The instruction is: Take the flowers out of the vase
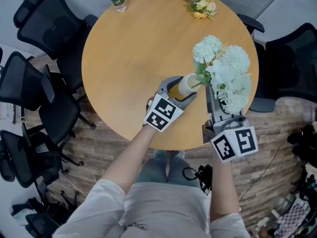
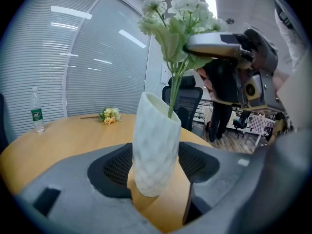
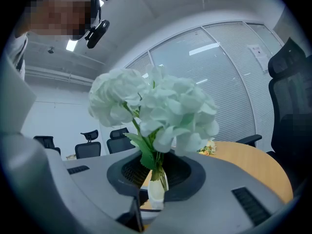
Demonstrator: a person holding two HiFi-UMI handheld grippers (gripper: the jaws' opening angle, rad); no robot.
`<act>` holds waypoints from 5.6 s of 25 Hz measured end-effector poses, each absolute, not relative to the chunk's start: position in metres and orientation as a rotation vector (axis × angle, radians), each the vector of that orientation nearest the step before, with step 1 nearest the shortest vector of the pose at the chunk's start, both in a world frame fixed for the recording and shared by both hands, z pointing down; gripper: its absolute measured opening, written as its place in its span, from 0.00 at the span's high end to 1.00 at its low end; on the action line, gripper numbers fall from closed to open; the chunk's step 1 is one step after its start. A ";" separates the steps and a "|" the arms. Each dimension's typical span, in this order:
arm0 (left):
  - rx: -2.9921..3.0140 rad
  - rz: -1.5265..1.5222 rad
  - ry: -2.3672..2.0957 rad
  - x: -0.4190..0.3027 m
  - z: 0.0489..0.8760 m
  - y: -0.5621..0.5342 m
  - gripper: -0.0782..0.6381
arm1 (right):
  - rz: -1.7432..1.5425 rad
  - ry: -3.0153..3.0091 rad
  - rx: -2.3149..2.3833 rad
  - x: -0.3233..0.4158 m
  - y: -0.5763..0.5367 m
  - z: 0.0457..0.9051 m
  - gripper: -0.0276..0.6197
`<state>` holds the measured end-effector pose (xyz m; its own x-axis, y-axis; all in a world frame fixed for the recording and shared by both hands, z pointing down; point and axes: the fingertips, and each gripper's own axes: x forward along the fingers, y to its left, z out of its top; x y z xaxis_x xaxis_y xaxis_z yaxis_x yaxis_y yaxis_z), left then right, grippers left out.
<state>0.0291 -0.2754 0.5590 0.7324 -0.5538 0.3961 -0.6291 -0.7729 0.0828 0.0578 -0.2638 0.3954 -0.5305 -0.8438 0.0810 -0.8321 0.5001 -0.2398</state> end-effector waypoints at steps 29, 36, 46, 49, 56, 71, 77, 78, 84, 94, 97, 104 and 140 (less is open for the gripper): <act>2.706 0.536 -0.947 0.023 0.565 -0.276 0.47 | -0.405 2.625 -1.426 0.067 -0.254 0.362 0.86; 2.698 0.543 -0.953 0.021 0.565 -0.278 0.47 | -0.407 2.632 -1.406 0.068 -0.252 0.353 0.86; 2.698 0.547 -0.955 0.025 0.563 -0.274 0.47 | -0.386 2.617 -1.392 0.077 -0.243 0.338 0.86; 2.698 0.539 -0.954 0.025 0.562 -0.275 0.47 | -0.395 2.613 -1.387 0.078 -0.243 0.336 0.86; 2.709 0.519 -0.957 0.025 0.561 -0.276 0.47 | -0.396 2.627 -1.382 0.082 -0.235 0.334 0.86; 2.724 0.505 -0.951 0.027 0.561 -0.277 0.47 | -0.482 2.690 -1.450 0.097 -0.221 0.392 0.86; 2.726 0.485 -0.954 0.024 0.558 -0.274 0.46 | -0.513 2.695 -1.457 0.099 -0.216 0.403 0.86; 2.723 0.483 -0.956 0.023 0.557 -0.274 0.46 | -0.514 2.696 -1.457 0.099 -0.216 0.404 0.86; 2.730 0.471 -0.978 0.018 0.546 -0.270 0.46 | -0.522 2.711 -1.457 0.097 -0.213 0.411 0.86; 2.737 0.393 -1.013 0.006 0.501 -0.247 0.47 | -0.529 2.729 -1.435 0.095 -0.202 0.412 0.86; 2.724 0.362 -1.019 0.004 0.488 -0.238 0.50 | -0.529 2.739 -1.425 0.094 -0.196 0.411 0.86; 2.694 0.281 -1.036 -0.013 0.462 -0.200 0.67 | -0.524 2.776 -1.394 0.083 -0.169 0.408 0.86; 2.587 0.260 -1.242 -0.025 0.400 -0.113 0.88 | -0.544 2.937 -1.232 0.065 -0.110 0.387 0.86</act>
<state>-0.0248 -0.1134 0.4002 0.6185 -0.7380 0.2699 -0.7843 -0.6010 0.1542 0.0651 -0.1104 0.3873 -0.7060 -0.6765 0.2093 -0.7066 0.6534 -0.2715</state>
